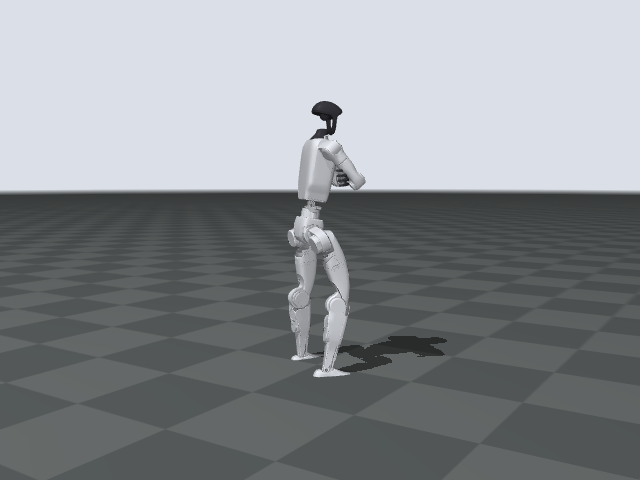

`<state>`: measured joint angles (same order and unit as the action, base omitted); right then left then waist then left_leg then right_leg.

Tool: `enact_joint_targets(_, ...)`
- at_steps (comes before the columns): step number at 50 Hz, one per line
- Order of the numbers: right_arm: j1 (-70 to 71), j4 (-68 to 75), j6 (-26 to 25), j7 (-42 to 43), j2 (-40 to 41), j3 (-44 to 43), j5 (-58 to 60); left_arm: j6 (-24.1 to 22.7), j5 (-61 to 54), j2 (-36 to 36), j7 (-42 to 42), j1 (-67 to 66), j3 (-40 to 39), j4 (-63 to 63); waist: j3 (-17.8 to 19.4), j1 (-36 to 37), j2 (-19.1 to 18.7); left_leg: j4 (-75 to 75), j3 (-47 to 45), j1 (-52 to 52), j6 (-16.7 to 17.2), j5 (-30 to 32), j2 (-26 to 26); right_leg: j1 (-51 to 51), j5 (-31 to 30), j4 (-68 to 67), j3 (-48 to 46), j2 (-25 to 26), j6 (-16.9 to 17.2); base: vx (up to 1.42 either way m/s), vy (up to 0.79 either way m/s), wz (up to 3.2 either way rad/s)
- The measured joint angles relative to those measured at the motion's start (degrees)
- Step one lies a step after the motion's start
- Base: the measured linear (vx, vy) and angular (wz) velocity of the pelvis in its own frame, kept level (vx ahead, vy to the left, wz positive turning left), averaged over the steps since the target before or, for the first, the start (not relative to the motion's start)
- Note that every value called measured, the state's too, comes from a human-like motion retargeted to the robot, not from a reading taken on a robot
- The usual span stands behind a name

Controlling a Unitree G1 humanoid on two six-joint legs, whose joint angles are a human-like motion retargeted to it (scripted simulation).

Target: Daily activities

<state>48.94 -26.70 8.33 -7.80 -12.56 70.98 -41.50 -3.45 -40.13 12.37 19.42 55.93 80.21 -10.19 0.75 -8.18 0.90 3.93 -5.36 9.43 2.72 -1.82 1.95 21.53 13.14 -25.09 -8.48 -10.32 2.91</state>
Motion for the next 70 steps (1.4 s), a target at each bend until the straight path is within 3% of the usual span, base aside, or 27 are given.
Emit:
enact_joint_targets(17,2.91,0.37,2.24,8.03,-3.37,3.52,3.07,-0.27,-4.41,1.22,-6.84,2.44,0.0,2.08,0.37,0.07,-3.08,-0.37,0.24,-1.5,0.36,-0.76,1.47,-3.8,-1.74,4.21,-1.41,1.58,0.45,0.0,0.0,0.0)
enact_joint_targets(27,11.28,-4.65,3.95,14.91,-13.99,9.1,12.07,-2.7,-8.6,7.82,-15.53,8.35,0.0,-0.21,0.54,0.02,-5.98,-1.54,0.44,-2.65,0.54,-2.61,3.18,-7.9,-3.61,9.3,-2.61,3.7,0.5,0.0,0.0,0.0)
enact_joint_targets(37,13.54,-5.64,3.8,19.15,-15.65,8.81,18.33,-3.49,-8.59,7.91,-22.35,12.67,0.0,-6.25,-2.1,2.94,-4.17,-0.2,0.21,-3.51,0.48,-1.7,3.47,-8.71,-4.34,10.48,-3.25,3.89,0.46,0.0,0.0,0.0)
enact_joint_targets(45,13.87,-5.45,2.76,15.53,-14.1,7.51,18.99,-3.62,-9.95,6.87,-18.84,15.14,0.0,-7.68,-2.85,4.97,-2.91,0.15,-0.45,-3.76,0.44,-1.61,3.63,-8.95,-4.7,11.25,-3.38,4.05,0.55,0.0,0.0,0.0)
enact_joint_targets(50,19.01,-5.88,2.87,12.52,-17.17,9.24,16.43,-5.36,-11.52,9.51,-18.26,19.7,0.0,-6.48,-1.67,5.6,-3.96,-0.75,-0.71,-3.72,0.55,-2.97,4.12,-10.12,-5.42,13.45,-3.37,4.94,0.6,0.0,0.0,0.0)
enact_joint_targets(55,22.23,-3.01,2.99,10.68,-21.95,9.24,12.59,-5.37,-13.47,13.04,-15.52,18.92,0.0,0.04,-0.26,5.62,-4.58,-0.8,-0.92,-3.5,0.46,-3.14,4.3,-10.46,-6.42,14.86,-3.26,5.28,0.48,0.01,0.0,-0.02)
enact_joint_targets(58,21.67,0.05,2.99,9.02,-23.83,6.96,10.52,-5.24,-13.29,14.92,-12.66,15.91,0.0,6.43,-0.12,5.67,-3.72,-0.42,-1.12,-2.87,0.3,-2.75,4.03,-9.61,-6.79,14.8,-3.1,4.99,0.52,0.0,0.0,0.0)
enact_joint_targets(60,18.37,3.28,2.49,7.21,-23.89,3.92,9.6,-5.39,-11.63,14.65,-11.09,11.88,0.0,11.9,-1.95,5.96,-2.15,1.06,-1.27,-1.63,-0.04,-1.13,3.25,-6.47,-6.16,11.92,-3.09,3.81,0.42,0.0,0.0,0.0)
enact_joint_targets(62,17.95,4.96,2.56,4.7,-27.19,0.97,7.26,-6.56,-10.98,16.18,-10.38,11.54,-1.48,17.6,-0.59,6.42,-1.98,-0.31,-1.52,-0.94,0.08,-2.47,3.55,-7.17,-6.7,13.83,-2.87,4.45,0.66,0.06,0.0,0.01)
enact_joint_targets(63,15.53,6.9,2.17,3.59,-27.31,-0.22,7.17,-6.82,-9.06,15.29,-10.26,8.71,-3.21,21.35,-1.82,6.52,-1.75,0.72,-1.59,-0.09,-0.08,-1.27,3.16,-5.29,-6.49,12.36,-3.03,3.81,0.62,0.05,0.0,0.05)
enact_joint_targets(65,14.5,9.57,1.98,1.02,-30.54,-3.07,5.77,-6.67,-7.09,16.48,-9.28,7.26,-8.73,28.47,-0.04,6.69,-2.24,-0.58,-1.86,0.33,0.13,-2.53,3.44,-6.43,-7.06,14.66,-2.92,4.45,0.88,0.07,0.0,0.02)
enact_joint_targets(67,9.28,14.55,1.19,-0.88,-31.22,-5.59,6.53,-6.74,-2.23,14.3,-9.59,1.89,-14.05,37.3,-1.87,6.64,-2.55,0.75,-1.92,1.88,0.08,-0.86,3.07,-3.97,-7.09,13.52,-3.44,3.77,0.84,0.06,-0.01,0.07)
enact_joint_targets(68,8.77,16.66,1.0,-2.01,-33.07,-7.25,6.1,-6.41,-0.91,14.85,-9.34,1.8,-17.01,41.18,-0.41,6.71,-2.89,-0.21,-2.05,1.72,0.3,-1.9,3.34,-5.23,-7.36,15.13,-3.4,4.3,1.0,0.08,-0.01,0.0)
enact_joint_targets(70,2.86,22.98,0.33,-3.1,-33.42,-9.92,8.29,-6.57,4.42,12.17,-10.59,-3.31,-21.5,49.65,-2.43,6.81,-3.22,1.07,-2.13,3.12,0.24,-0.36,3.14,-3.16,-7.63,14.57,-4.06,3.84,0.91,0.06,-0.02,0.01)
